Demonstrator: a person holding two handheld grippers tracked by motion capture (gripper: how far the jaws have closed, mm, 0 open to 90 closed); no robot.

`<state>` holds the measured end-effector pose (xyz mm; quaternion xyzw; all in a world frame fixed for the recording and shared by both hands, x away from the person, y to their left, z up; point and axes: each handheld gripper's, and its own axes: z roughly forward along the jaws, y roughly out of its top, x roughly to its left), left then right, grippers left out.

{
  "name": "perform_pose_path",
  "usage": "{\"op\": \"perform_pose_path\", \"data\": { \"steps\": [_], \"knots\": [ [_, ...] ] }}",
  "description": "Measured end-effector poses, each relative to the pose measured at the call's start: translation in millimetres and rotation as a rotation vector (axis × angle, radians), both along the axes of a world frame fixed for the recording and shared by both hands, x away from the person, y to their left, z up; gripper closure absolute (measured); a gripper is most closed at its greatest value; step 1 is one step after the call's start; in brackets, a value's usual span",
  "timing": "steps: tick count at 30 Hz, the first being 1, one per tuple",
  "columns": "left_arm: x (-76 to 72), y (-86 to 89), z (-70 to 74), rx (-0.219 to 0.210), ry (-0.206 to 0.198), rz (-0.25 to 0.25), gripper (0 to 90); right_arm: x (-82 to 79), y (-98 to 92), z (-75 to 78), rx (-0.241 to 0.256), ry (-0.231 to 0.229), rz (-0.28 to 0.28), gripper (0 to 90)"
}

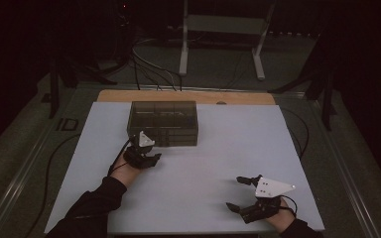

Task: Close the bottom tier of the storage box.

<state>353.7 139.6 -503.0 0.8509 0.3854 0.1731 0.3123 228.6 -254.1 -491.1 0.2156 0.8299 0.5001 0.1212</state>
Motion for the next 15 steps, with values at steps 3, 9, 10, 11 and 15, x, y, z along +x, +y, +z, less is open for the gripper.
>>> {"op": "perform_pose_path", "data": {
  "steps": [3,9,10,11,15],
  "knots": [
    [-1.7,-1.0,0.8,0.009,-0.001,-0.013,41.2,0.1,0.2,-0.1,-0.001,0.001,-0.001,9.9],
    [-3.6,-3.6,1.4,0.025,0.008,-0.026,30.0,0.2,0.0,-0.2,-0.002,0.003,-0.003,9.9],
    [-3.8,-3.9,1.7,0.026,0.007,-0.023,27.6,0.3,-0.1,-0.3,-0.001,0.003,-0.003,9.9],
    [-3.5,-3.8,2.0,0.022,0.017,-0.036,27.1,0.4,-0.2,-0.4,0.000,0.002,-0.002,9.9],
    [-2.4,-5.0,2.0,0.023,0.036,-0.039,16.9,0.6,-0.8,-0.7,0.003,0.005,-0.002,9.9]
  ]
}}
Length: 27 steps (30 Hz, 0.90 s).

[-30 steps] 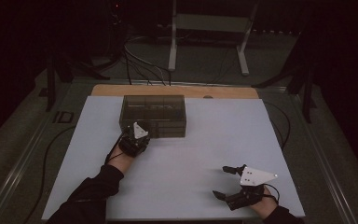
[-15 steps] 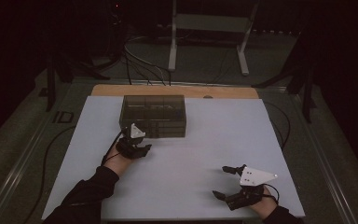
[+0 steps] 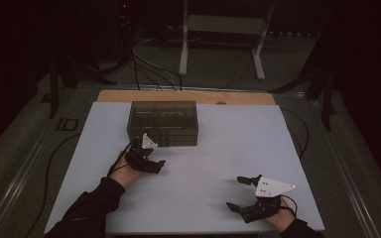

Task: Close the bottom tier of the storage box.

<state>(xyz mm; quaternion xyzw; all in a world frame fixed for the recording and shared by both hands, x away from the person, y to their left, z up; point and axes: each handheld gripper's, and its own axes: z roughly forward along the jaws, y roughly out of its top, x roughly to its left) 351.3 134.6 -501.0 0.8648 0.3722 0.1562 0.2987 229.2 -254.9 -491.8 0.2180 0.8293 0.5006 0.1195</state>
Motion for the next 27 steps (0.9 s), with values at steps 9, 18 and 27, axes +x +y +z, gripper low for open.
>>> {"op": "perform_pose_path", "data": {
  "steps": [9,18,27],
  "knots": [
    [-1.0,-0.7,4.4,-0.059,0.047,-0.085,0.0,-0.4,-1.2,-0.5,0.003,-0.001,-0.002,9.8],
    [-0.8,-3.4,8.9,-0.074,0.076,-0.153,0.0,-2.0,-3.5,-0.1,0.004,0.001,-0.011,9.8],
    [-3.3,0.8,19.6,-0.118,0.058,-0.196,0.0,-3.0,-2.2,0.2,0.001,-0.002,-0.013,9.8]
  ]
}}
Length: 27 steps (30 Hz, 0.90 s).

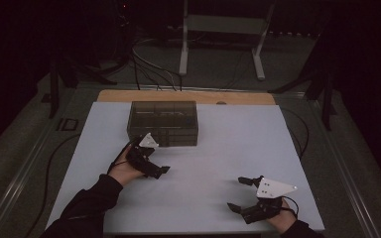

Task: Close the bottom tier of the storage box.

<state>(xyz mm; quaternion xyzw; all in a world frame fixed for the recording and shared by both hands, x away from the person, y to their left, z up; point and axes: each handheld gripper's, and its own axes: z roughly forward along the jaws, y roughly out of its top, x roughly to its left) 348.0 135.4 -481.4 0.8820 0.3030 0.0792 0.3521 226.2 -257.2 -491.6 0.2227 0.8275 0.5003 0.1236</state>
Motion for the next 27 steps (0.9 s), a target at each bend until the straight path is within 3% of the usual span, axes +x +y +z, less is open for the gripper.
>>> {"op": "perform_pose_path", "data": {
  "steps": [17,27],
  "knots": [
    [-10.3,7.6,4.6,-0.043,-0.014,-0.027,0.0,-0.3,0.7,0.7,0.000,-0.001,-0.002,9.9],
    [-22.6,15.3,7.5,-0.066,-0.024,-0.017,0.0,-0.2,0.6,0.8,0.000,-0.001,-0.004,9.9]
  ]
}}
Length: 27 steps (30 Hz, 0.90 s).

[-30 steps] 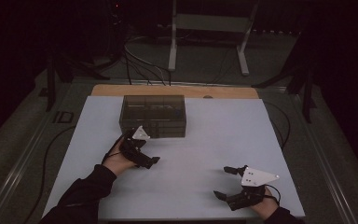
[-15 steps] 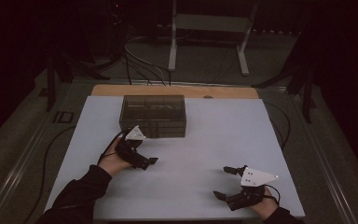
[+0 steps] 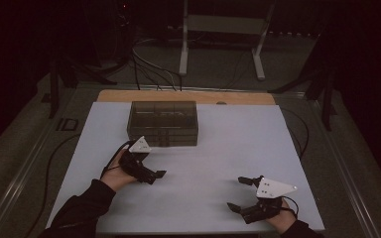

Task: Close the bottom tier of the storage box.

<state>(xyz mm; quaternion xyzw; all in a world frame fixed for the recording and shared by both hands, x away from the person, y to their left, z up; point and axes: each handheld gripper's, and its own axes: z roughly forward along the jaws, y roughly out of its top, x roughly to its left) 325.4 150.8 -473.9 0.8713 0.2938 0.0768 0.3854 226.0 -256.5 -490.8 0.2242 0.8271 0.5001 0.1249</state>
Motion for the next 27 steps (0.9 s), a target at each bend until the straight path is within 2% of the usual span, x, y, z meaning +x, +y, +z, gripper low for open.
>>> {"op": "perform_pose_path", "data": {
  "steps": [10,13,21,27],
  "knots": [
    [-10.7,9.6,-4.1,-0.029,0.002,0.006,0.0,-0.1,0.3,-0.1,-0.002,-0.001,0.001,9.8],
    [-13.0,11.6,-5.5,-0.022,0.004,0.001,0.0,-0.1,0.3,0.1,0.000,-0.001,0.001,9.9],
    [-21.2,17.2,-9.0,-0.035,0.007,0.002,0.0,0.0,0.3,0.1,0.002,0.000,0.001,9.9],
    [-32.3,22.7,-12.1,-0.036,0.013,-0.011,0.0,0.3,0.7,-0.2,0.001,0.002,0.003,9.9]
  ]
}}
